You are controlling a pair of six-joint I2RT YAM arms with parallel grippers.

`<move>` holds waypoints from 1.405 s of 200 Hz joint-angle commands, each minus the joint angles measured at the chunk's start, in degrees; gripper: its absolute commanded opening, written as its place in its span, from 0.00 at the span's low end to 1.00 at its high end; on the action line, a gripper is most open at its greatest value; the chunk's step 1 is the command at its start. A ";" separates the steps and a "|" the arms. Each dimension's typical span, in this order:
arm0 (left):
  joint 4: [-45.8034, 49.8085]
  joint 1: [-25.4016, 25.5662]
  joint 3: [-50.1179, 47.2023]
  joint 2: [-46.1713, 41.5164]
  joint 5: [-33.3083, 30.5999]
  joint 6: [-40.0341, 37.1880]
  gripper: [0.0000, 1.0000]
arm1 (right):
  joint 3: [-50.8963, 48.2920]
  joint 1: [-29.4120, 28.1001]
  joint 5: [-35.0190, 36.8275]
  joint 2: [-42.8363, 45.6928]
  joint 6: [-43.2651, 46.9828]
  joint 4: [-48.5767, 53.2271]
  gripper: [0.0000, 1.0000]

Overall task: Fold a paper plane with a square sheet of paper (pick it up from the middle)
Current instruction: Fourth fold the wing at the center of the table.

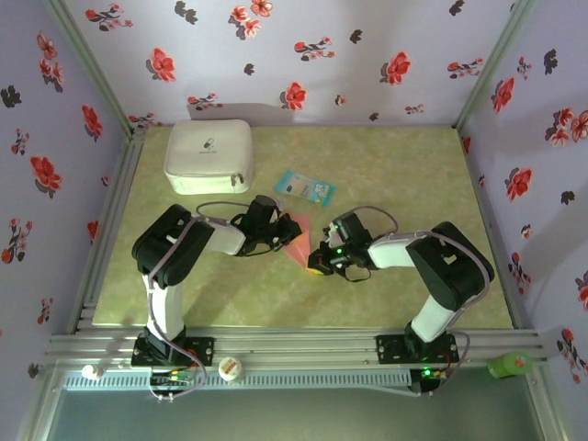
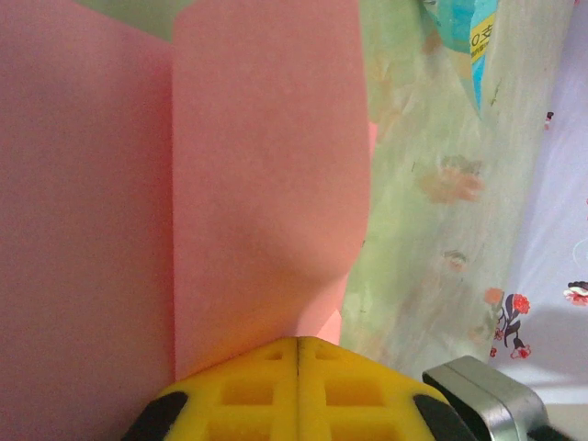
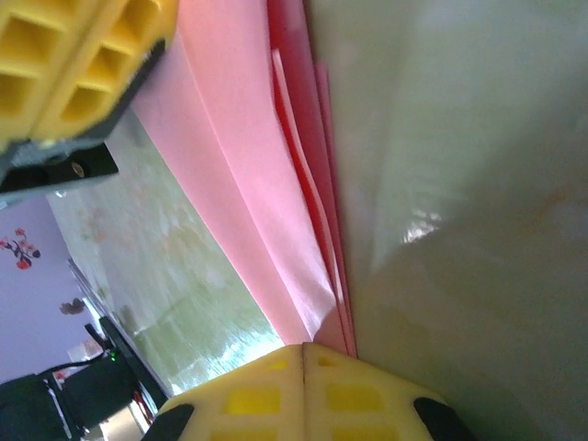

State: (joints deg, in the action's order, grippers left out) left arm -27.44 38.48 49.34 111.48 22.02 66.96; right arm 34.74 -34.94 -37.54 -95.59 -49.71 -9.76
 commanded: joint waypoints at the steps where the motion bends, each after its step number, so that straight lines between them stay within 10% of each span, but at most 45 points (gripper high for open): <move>1: 4.85 0.22 -1.62 2.62 -2.82 -0.86 0.01 | -1.87 -1.13 0.27 1.05 2.38 7.37 0.04; 143: 5.12 0.29 -1.53 2.24 -3.04 -1.04 0.01 | 2.18 -0.85 1.20 14.12 4.34 14.02 0.06; 281: 5.04 0.73 -0.79 2.79 -2.69 -1.13 0.01 | 14.64 0.30 5.15 -4.84 2.27 11.29 0.09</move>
State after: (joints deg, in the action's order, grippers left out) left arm -27.44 38.74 49.34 111.48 21.87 66.96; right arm 48.60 -35.29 -34.04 -98.74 -46.74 1.96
